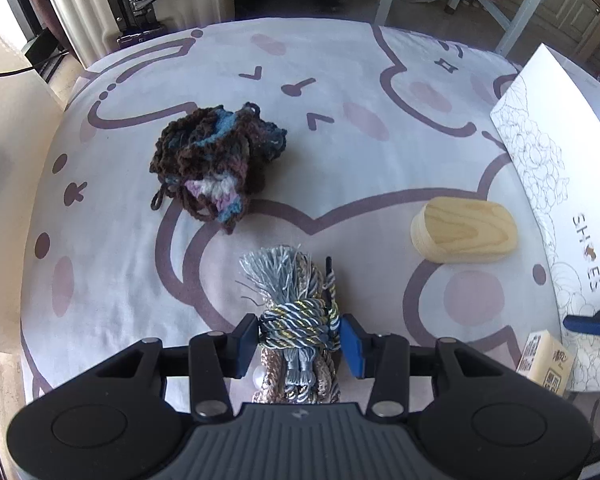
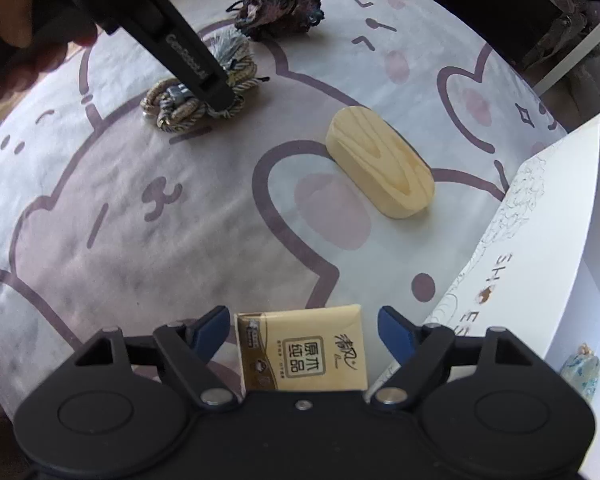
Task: Organize objects
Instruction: 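Grasp the tissue pack with the right tool while the left tool grasps the rope bundle, then lift the tissue pack with the right tool while the left tool lifts the rope bundle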
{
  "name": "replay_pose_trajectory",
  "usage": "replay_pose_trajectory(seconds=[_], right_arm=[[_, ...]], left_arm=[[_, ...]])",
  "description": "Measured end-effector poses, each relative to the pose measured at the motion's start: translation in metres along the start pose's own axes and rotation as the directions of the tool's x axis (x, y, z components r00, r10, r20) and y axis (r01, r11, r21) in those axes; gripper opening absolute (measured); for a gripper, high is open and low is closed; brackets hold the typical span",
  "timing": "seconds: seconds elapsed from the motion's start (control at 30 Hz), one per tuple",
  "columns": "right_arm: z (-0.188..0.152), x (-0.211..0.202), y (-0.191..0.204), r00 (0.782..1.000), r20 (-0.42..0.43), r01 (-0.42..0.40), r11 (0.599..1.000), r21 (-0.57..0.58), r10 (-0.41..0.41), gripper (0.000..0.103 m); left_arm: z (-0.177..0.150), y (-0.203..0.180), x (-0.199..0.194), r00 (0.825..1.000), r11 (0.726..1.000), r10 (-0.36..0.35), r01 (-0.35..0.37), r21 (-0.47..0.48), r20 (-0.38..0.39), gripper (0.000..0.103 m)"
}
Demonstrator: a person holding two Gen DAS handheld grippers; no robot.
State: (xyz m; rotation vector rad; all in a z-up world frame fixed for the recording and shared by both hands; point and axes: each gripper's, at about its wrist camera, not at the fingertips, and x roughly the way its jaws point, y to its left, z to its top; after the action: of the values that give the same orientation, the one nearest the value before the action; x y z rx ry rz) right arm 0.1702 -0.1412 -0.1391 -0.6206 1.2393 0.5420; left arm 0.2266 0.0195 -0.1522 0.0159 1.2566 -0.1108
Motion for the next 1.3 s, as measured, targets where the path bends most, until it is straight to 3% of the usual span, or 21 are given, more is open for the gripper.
replay_pose_trajectory(seconds=[0.13,0.17,0.2,0.3,0.63,0.73,0.87,1.07,1.3], right_arm=[[0.003,0.013,0.013,0.996,-0.057,0.06,0.995,-0.084,-0.065,0.085],[0.002,0.017,0.015,0.994,-0.08,0.059,0.993,-0.1,-0.067,0.083],[0.002,0.021,0.016,0.993,-0.105,0.05,0.992,-0.115,-0.062,0.075],[0.001,0.022,0.018,0.992,-0.121,0.027,0.991,-0.135,-0.044,0.074],[0.011,0.007,0.047,0.983,-0.094,-0.163,0.986,-0.039,0.159,0.074],[0.009,0.008,0.052,0.985,-0.071,-0.159,0.987,-0.03,0.156,0.076],[0.001,0.019,0.047,0.982,-0.101,-0.155,0.987,0.032,0.157,0.077],[-0.005,0.018,0.034,0.983,-0.047,-0.173,0.979,0.107,0.178,0.075],[-0.005,0.017,0.026,0.982,-0.056,-0.169,0.977,0.129,0.178,0.074]], left_arm=[[-0.008,-0.002,-0.004,1.0,0.999,0.003,-0.002,0.04,-0.02,0.045],[-0.01,-0.002,-0.005,1.0,0.999,0.002,-0.001,0.047,-0.022,0.045],[-0.011,-0.002,-0.006,1.0,0.999,0.001,0.0,0.053,-0.025,0.045],[-0.016,-0.003,-0.007,0.999,0.997,0.0,0.002,0.072,-0.033,0.045],[-0.033,-0.005,-0.01,0.997,0.994,-0.005,0.013,0.112,-0.071,0.046],[-0.034,-0.004,-0.009,0.998,0.997,0.002,0.003,0.081,-0.062,0.047],[-0.033,0.003,-0.006,0.999,1.0,-0.006,0.005,-0.016,-0.039,0.048],[-0.035,0.013,0.006,1.0,0.983,-0.005,0.002,-0.182,-0.014,0.052],[-0.038,0.001,0.007,0.999,0.994,0.024,-0.026,-0.108,-0.022,0.047]])
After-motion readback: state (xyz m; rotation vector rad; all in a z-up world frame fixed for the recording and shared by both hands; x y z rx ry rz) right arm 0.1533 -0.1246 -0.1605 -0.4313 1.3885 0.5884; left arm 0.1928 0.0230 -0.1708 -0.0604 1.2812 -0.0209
